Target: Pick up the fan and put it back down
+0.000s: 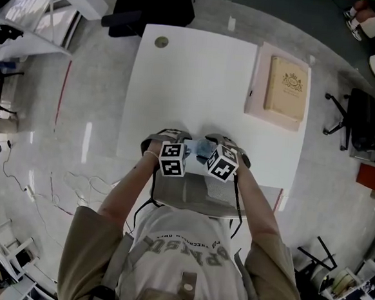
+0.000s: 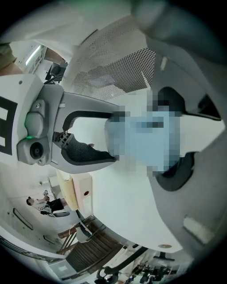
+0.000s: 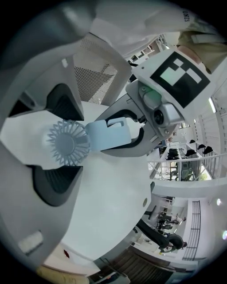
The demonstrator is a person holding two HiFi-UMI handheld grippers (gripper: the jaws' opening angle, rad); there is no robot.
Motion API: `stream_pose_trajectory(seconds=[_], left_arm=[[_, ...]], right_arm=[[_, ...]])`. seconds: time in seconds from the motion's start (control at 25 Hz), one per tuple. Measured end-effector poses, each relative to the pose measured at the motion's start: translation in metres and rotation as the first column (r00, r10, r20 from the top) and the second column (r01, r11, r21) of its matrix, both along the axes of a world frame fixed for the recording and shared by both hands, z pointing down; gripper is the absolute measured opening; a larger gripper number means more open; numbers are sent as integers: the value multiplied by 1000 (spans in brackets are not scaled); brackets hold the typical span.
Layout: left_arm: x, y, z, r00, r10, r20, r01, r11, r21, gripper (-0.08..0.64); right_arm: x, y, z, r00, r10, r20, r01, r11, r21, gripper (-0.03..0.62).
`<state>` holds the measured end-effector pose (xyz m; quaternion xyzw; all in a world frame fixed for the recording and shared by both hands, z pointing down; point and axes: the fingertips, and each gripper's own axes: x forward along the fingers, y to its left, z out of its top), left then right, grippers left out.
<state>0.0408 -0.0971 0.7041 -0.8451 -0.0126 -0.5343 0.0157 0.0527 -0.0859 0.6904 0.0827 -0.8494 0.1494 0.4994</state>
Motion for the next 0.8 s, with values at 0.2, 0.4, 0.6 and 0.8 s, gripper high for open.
stream_pose_trajectory(seconds=[0.2,0.4,0.6,0.8], left_arm=[[-4,1,4,1000,4,23,-4,1000,-4,189],[-8,2,13,998,3,64,-2,1000,-14,190],[-13,3,18,997,-3,82,6,999,-34,190],[-12,2,19,997,-11,74,14,999,-42,193]], right_arm=[[-2,0,0,1000,-1,15,1,1000,5,313],[-5,0,3,1000,-11,1,11,1000,-4,313],[-8,-1,4,1000,-15,-25,15,999,-28,313],[-8,-2,5,1000,-13,-24,13,1000,-28,313]])
